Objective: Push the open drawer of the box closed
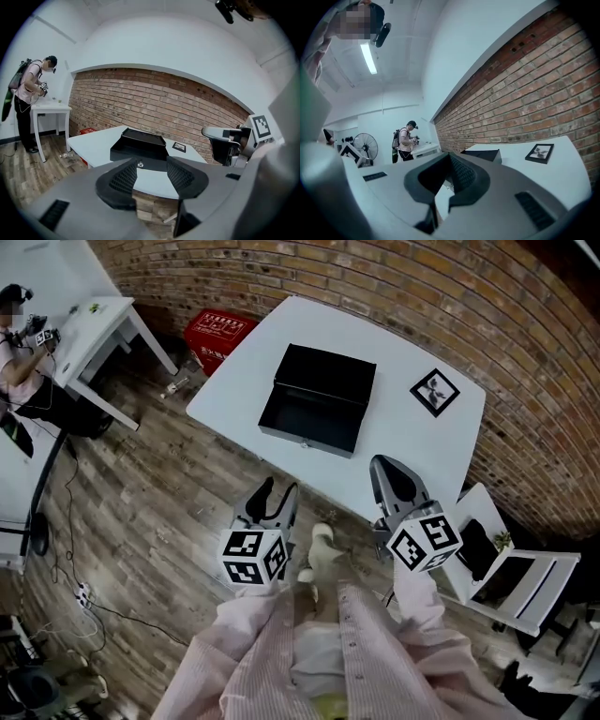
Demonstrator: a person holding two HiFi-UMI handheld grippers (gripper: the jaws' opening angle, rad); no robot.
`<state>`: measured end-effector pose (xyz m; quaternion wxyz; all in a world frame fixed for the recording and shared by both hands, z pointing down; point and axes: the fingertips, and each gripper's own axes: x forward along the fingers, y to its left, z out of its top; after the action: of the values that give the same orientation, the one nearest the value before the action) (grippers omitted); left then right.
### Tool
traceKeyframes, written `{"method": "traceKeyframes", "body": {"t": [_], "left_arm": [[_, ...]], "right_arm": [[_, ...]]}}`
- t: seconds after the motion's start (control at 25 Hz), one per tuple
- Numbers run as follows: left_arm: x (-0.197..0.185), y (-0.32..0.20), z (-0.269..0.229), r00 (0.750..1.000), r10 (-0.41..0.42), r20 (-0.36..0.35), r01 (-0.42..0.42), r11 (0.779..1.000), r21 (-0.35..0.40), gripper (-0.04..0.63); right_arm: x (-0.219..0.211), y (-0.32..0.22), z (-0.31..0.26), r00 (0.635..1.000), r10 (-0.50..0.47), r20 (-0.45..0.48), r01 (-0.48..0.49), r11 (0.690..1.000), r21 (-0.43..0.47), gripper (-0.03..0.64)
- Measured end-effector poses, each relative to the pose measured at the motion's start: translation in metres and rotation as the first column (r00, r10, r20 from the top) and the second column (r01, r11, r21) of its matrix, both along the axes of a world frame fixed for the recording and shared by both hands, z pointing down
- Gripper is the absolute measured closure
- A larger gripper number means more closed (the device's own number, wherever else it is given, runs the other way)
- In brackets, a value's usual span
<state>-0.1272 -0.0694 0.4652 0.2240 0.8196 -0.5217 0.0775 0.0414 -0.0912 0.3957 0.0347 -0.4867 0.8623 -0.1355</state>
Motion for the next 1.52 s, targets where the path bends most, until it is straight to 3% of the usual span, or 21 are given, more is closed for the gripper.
{"method": "traceKeyframes", "body": {"t": [0.36, 0.8, 1.52], "left_arm": [[0.016, -0.061, 0.042, 0.999, 0.024, 0.036, -0.02, 0.995, -0.098, 0.408], [0.028, -0.093, 0.089, 0.996, 0.058, 0.065, -0.042, 0.973, -0.229, 0.412], [0.038, -0.111, 0.124, 0.987, 0.106, 0.123, -0.063, 0.947, -0.316, 0.534]], "right_arm": [[0.002, -0.069, 0.016, 0.999, -0.035, 0.001, 0.035, 0.999, -0.039, 0.617], [0.005, -0.113, 0.033, 0.998, -0.061, 0.016, 0.062, 0.995, -0.079, 0.617], [0.018, -0.128, 0.041, 0.999, -0.022, 0.034, 0.026, 0.993, -0.115, 0.617]]}}
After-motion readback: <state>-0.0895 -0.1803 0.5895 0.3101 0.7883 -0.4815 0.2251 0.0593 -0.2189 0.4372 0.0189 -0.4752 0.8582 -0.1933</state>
